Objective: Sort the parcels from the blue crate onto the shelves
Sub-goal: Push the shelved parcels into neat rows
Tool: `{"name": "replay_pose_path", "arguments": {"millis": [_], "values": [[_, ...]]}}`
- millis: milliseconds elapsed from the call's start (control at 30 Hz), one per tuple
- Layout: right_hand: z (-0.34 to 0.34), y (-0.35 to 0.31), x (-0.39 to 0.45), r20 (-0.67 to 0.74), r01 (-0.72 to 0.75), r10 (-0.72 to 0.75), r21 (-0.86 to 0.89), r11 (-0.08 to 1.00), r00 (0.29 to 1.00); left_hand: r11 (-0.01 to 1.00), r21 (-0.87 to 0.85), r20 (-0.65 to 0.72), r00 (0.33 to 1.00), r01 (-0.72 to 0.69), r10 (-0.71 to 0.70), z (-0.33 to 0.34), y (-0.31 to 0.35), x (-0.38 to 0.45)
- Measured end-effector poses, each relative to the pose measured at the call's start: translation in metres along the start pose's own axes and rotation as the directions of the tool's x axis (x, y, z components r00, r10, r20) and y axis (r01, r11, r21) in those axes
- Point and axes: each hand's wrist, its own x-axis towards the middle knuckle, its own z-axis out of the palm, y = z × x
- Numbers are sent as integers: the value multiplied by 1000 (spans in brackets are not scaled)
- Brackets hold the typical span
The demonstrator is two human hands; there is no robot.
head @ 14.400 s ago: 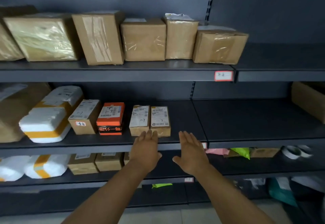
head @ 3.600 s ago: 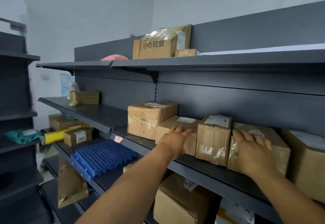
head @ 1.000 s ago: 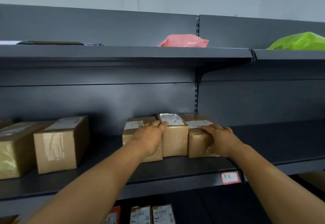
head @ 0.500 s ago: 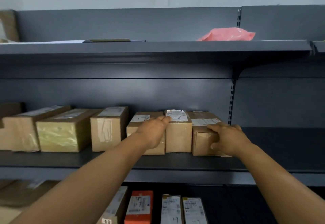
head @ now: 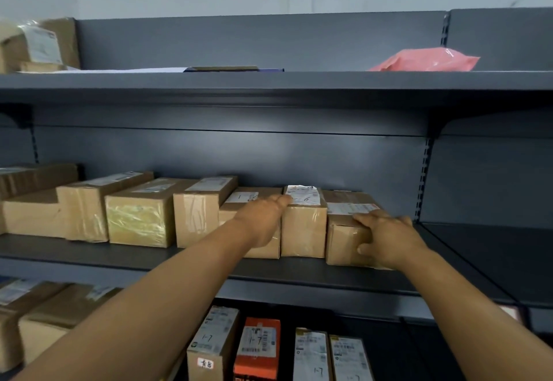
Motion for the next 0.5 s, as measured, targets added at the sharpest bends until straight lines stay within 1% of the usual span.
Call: {"name": "replay_pose_path", "arguments": {"millis": [167,500], "values": [[3,-6,3,-5,2,-2,7,1000,1000,1000,6,5,1000,26,-26,-2,-2,-1],[2,-7,5,-2,23,-23,-49,999,1000,997,26,42,996,77,-78,-1,-4,3]]}}
